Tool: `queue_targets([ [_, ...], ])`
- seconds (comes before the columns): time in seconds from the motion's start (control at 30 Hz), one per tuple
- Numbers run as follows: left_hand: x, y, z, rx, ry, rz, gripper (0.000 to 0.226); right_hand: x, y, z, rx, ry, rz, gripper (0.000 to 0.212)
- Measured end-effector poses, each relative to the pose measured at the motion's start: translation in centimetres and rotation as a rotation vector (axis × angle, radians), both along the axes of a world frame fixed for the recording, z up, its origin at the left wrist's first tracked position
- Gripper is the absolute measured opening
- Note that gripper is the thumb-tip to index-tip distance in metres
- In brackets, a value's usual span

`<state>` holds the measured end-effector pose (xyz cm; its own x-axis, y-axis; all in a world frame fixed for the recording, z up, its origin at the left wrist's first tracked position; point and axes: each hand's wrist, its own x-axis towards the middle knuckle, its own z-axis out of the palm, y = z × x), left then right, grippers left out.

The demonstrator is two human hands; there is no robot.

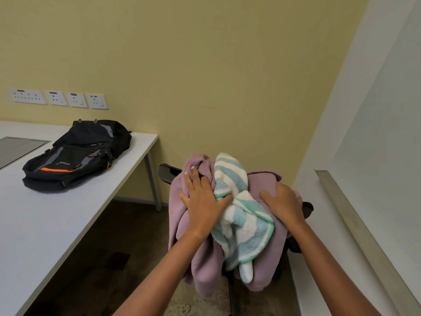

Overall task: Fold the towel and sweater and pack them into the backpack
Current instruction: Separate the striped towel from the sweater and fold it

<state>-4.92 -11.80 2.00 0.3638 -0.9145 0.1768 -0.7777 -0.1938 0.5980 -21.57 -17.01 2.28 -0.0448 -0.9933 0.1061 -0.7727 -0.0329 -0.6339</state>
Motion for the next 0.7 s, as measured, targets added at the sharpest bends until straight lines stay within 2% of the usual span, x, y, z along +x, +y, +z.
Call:
queue_targets([
  [0.2, 0.1, 0.5, -0.2, -0.144, 0.061, 0.032, 0.060, 1.3, 1.9, 2.3, -0.157, -0.303, 0.164, 0.026],
  [0.37, 0.8, 0.7, 0.4, -0.271, 0.124, 0.042, 0.059, 3.1, 2.9, 4.3, -0.326, -0.322, 0.302, 0.021],
  [0.43, 1.0, 0.9, 1.1, -0.340, 0.180, 0.059, 0.052, 3.7, 3.0, 5.1, -0.379, -0.292, 0.336, 0.028],
  [0.5, 1.3, 1.1, 2.0, -0.397, 0.199, 0.076, 0.050, 4.1, 3.0, 6.3, -0.361, -0.283, 0.381, 0.054],
  [0.6, 1.9, 1.7, 3.8, -0.493, 0.219, 0.103, 0.068, 4.5, 3.3, 8.4, -0.219, -0.254, 0.547, 0.126],
  [0.67, 2.5, 2.1, 4.8, -0.573, 0.239, 0.125, 0.068, 5.1, 3.8, 8.8, -0.195, -0.113, 0.696, 0.142],
  [0.7, 2.7, 2.2, 5.3, -0.615, 0.251, 0.118, 0.058, 5.7, 4.0, 8.6, -0.204, -0.034, 0.761, 0.142],
])
